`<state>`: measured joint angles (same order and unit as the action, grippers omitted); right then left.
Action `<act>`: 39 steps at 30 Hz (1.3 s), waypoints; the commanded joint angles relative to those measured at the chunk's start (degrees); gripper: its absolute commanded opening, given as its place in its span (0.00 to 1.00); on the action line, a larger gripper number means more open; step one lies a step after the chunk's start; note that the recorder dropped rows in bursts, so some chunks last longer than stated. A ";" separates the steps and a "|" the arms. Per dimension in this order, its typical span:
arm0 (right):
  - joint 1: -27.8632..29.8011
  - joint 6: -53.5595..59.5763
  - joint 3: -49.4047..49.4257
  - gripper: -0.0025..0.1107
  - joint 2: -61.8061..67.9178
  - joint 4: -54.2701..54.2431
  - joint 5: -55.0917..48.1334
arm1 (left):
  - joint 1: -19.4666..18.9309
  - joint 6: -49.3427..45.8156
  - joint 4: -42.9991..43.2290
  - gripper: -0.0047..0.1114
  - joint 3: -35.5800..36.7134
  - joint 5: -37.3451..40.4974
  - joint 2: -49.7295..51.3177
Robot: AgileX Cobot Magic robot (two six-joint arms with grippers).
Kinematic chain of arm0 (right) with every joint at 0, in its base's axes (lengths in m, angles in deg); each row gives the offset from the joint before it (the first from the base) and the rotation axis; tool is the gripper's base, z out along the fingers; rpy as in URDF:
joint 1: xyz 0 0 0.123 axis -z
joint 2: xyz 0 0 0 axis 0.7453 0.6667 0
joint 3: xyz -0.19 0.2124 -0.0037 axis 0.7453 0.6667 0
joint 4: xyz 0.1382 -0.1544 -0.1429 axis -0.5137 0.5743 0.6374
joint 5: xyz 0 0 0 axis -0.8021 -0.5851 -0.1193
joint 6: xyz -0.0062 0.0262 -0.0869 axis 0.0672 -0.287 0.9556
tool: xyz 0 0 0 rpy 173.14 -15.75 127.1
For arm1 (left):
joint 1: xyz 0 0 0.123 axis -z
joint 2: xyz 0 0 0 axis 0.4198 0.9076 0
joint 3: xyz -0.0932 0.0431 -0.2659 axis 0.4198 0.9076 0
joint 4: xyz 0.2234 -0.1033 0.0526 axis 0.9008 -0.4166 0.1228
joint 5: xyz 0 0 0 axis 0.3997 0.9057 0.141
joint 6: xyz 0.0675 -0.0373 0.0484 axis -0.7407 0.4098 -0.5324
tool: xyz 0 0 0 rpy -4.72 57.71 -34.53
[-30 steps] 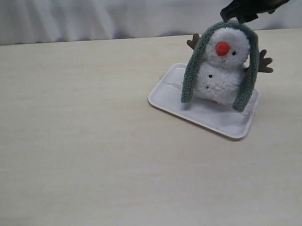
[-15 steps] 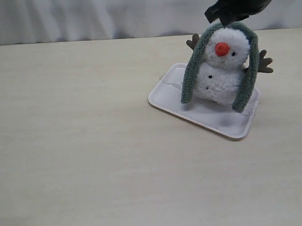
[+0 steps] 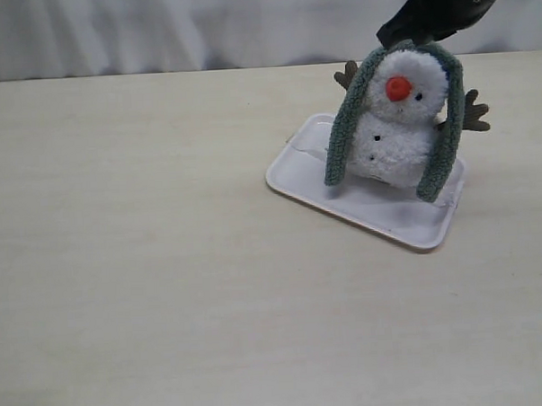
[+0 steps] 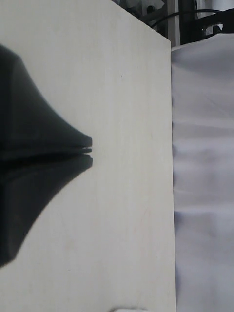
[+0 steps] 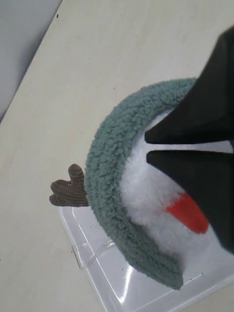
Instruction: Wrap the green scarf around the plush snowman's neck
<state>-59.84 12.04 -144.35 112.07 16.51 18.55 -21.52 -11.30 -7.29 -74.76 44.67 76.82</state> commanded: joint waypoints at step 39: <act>-7.04 -6.84 4.22 0.21 -3.63 13.48 -0.20 | -0.27 0.33 -0.09 0.04 0.14 -0.75 -0.15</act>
<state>-67.02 7.67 -140.31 108.67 26.25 18.92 -21.52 -11.30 -7.29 -74.76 44.67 76.82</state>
